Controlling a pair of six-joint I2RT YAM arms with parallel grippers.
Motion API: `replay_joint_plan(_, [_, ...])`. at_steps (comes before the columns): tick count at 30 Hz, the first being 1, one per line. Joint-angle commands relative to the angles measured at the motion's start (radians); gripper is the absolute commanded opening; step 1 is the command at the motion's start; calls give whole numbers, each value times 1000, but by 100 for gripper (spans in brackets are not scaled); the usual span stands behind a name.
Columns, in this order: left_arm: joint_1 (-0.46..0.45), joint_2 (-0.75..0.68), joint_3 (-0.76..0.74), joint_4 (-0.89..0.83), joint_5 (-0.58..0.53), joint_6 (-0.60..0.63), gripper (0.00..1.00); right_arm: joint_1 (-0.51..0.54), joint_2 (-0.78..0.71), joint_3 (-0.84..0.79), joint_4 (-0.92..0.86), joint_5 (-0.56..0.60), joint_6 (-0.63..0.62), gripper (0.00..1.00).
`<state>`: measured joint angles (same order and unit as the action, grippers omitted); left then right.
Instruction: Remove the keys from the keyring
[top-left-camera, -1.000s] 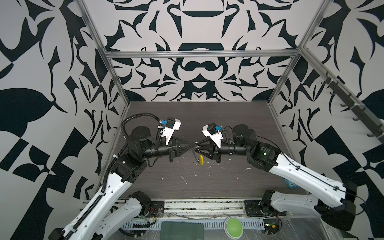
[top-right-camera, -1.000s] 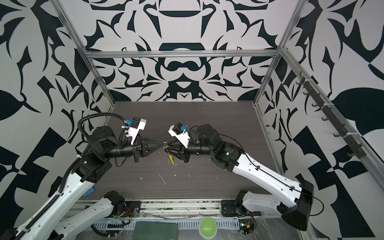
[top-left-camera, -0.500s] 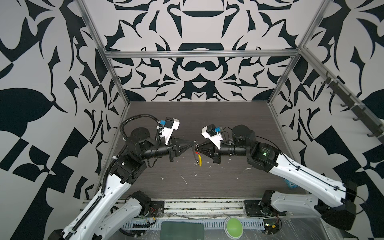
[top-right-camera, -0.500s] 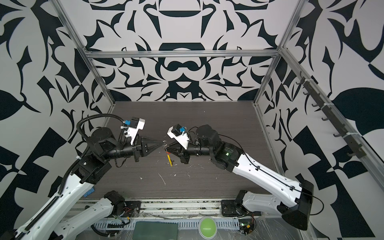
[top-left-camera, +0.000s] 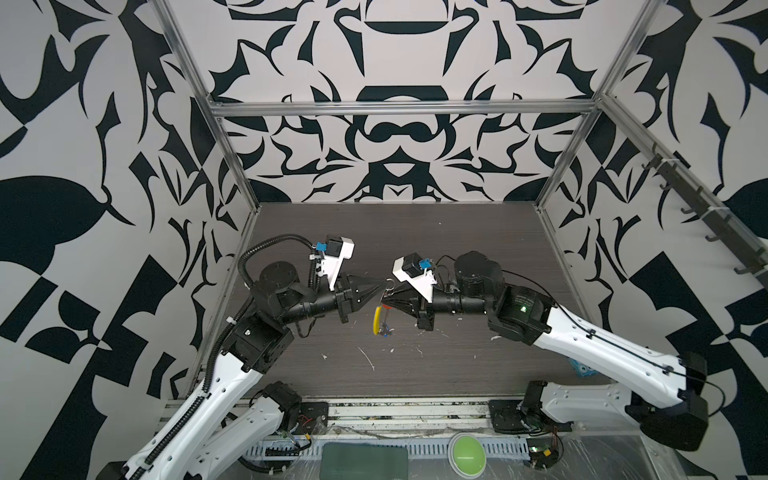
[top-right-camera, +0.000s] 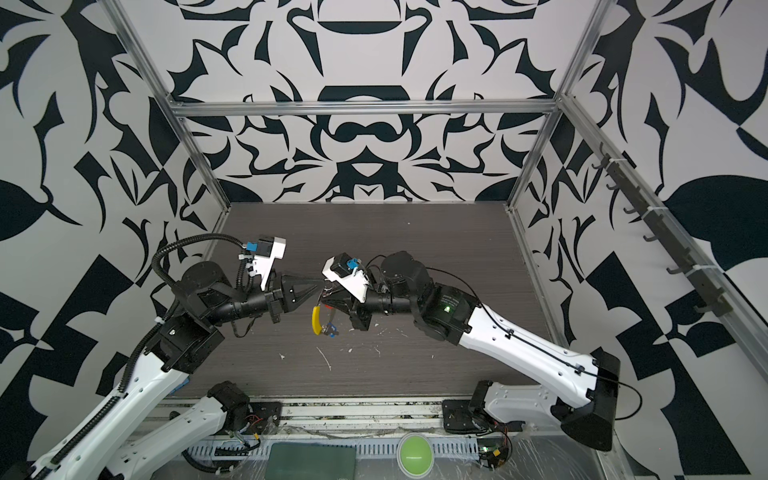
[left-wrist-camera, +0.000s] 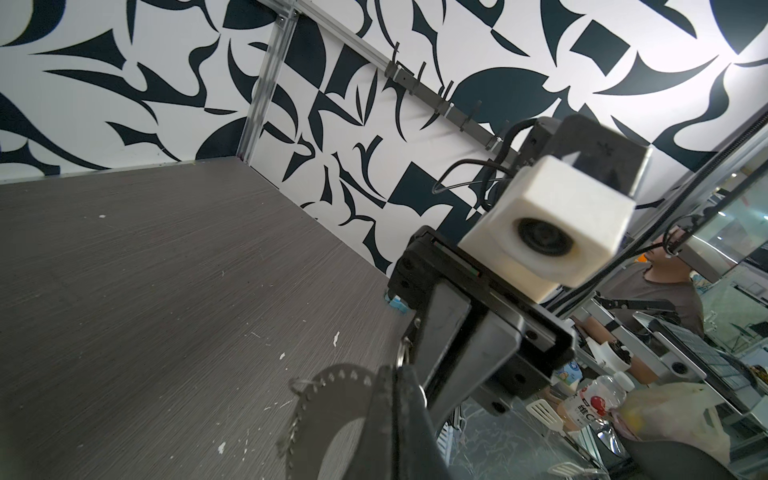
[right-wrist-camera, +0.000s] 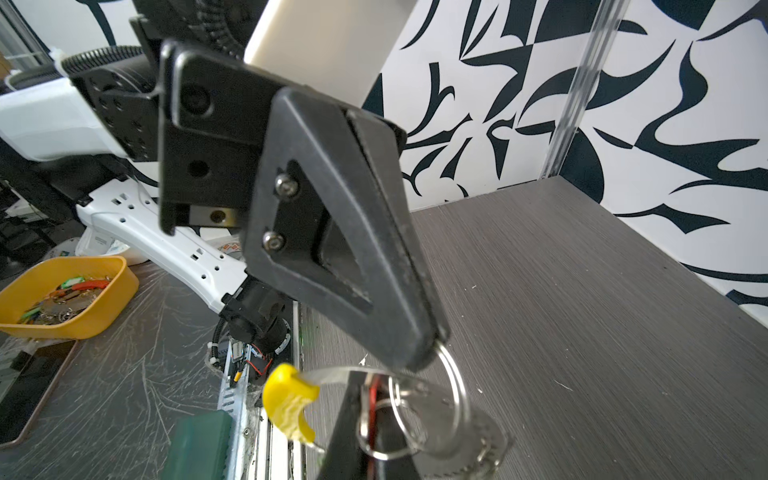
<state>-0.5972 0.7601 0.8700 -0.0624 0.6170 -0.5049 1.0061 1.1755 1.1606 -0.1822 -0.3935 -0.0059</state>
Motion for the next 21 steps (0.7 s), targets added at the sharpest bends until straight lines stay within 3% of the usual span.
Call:
replay_joint_plan(1, [-13,-5,-15,78,-69,-19,0,36,8,50,79,8,-35,0])
replay_joint_plan(15, [-98,-50,-54,65,-257,57,0,82,56,72,119,52,-52,0])
replay_joint_plan(21, [-124,-54,-58,58,-287,91,0,87,59,84,127,76,-59,0])
